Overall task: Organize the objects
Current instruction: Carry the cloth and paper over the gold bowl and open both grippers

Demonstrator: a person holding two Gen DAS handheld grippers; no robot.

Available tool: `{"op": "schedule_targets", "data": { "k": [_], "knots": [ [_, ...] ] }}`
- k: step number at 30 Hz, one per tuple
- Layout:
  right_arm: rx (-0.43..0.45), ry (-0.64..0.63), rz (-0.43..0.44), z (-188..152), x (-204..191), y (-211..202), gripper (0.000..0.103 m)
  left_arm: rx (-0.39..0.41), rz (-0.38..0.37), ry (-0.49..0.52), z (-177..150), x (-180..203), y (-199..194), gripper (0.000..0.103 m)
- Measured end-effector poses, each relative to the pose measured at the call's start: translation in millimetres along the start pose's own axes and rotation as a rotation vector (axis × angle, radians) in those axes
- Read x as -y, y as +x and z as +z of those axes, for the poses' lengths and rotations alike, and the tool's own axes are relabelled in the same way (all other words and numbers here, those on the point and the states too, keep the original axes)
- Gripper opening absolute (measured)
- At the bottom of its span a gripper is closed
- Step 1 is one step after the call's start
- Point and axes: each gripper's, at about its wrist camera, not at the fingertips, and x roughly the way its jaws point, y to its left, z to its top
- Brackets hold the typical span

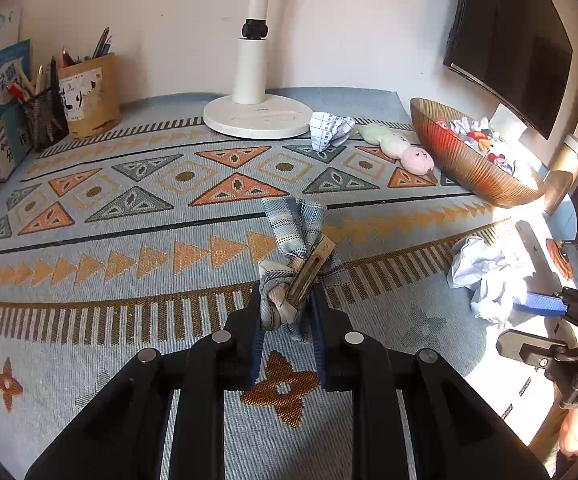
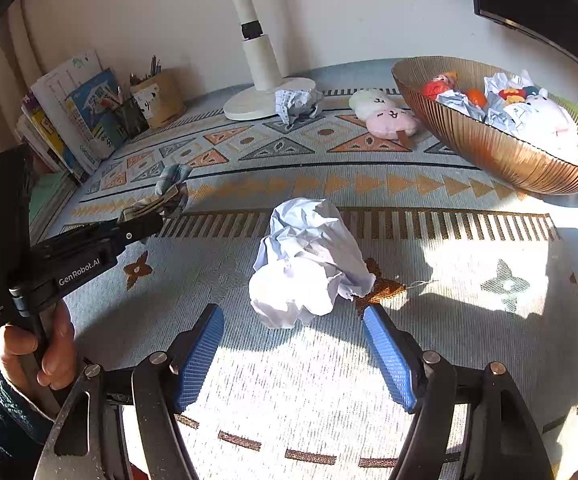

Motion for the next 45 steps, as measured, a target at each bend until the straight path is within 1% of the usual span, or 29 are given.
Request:
{"op": "schedule_targets", "data": {
  "k": [1,2,5,8,10,11,12,14,15,20,23,25,27,28,31,32,33,34,35,36,38,39,40,43,45],
  "knots": [
    [0.017,0.011,-0.022,3,-1,-2,0.078,0.006,-0.006,0.003,0,1,-1,0.018],
    [0.029,0.022,-0.043,6,-1,-2,0.083,0.014,-0.013,0.000,-1,0,-3,0.018],
    [0.039,0.026,-0.037,12,-3,1,0.084,0.025,-0.027,-0.033,-1,-7,-5,0.018],
    [0.033,0.021,-0.053,14,-9,10,0.084,0.024,-0.015,-0.052,-1,-10,-5,0.018],
    [0.031,0.014,-0.060,12,-12,15,0.081,0.025,0.003,-0.044,-1,-8,-5,0.018],
    [0.024,0.010,-0.060,11,-12,18,0.074,0.024,0.014,-0.039,-1,-7,-4,0.018],
    [0.012,0.005,-0.052,10,-13,20,0.063,0.023,0.023,-0.034,-1,-6,-4,0.018],
    [0.009,0.012,-0.012,6,-14,21,0.054,0.024,0.035,-0.031,-1,-5,-4,0.018],
    [0.016,0.016,0.003,5,-13,19,0.051,0.026,0.039,-0.033,-1,-6,-4,0.018],
    [0.051,0.017,0.052,-4,-15,7,0.051,0.051,0.057,-0.055,-2,-9,-10,0.018],
    [0.080,0.021,0.057,-12,-15,4,0.051,0.073,0.058,-0.069,-2,-13,-14,0.018],
    [0.075,0.035,0.058,-16,-14,8,0.051,0.086,0.049,-0.078,-2,-16,-16,0.018],
    [0.049,0.068,0.091,-18,-10,14,0.051,0.092,0.036,-0.082,-1,-17,-17,0.018],
    [0.060,0.074,0.093,-18,-9,14,0.051,0.094,0.032,-0.083,-2,-17,-18,0.018],
    [0.055,0.060,0.078,-16,-12,15,0.051,0.098,0.023,-0.082,-1,-17,-18,0.018],
    [0.046,0.050,0.076,-16,-14,16,0.053,0.098,0.021,-0.082,-1,-17,-18,0.018],
    [0.038,0.040,0.081,-15,-16,17,0.061,0.098,0.018,-0.082,-1,-17,-18,0.018],
    [0.030,0.033,0.088,-15,-18,17,0.065,0.098,0.013,-0.081,-1,-18,-18,0.018],
    [0.026,0.020,0.077,-14,-21,17,0.070,0.101,0.008,-0.080,-1,-18,-19,0.018],
    [0.023,0.000,0.053,-14,-25,17,0.073,0.104,0.004,-0.079,-2,-17,-20,0.018],
    [0.018,-0.045,-0.005,-15,-30,17,0.073,0.111,0.001,-0.079,-2,-17,-20,0.018],
    [0.018,-0.051,-0.017,-15,-29,16,0.073,0.113,-0.002,-0.081,-2,-18,-21,0.018],
    [0.018,-0.042,-0.008,-14,-27,16,0.073,0.113,-0.006,-0.082,-2,-19,-21,0.018],
    [0.015,0.005,0.054,-6,-21,15,0.074,0.108,-0.010,-0.082,-2,-19,-20,0.018],
    [0.012,0.023,0.051,-2,-22,18,0.079,0.106,-0.009,-0.079,-2,-18,-19,0.018]
  ]
}}
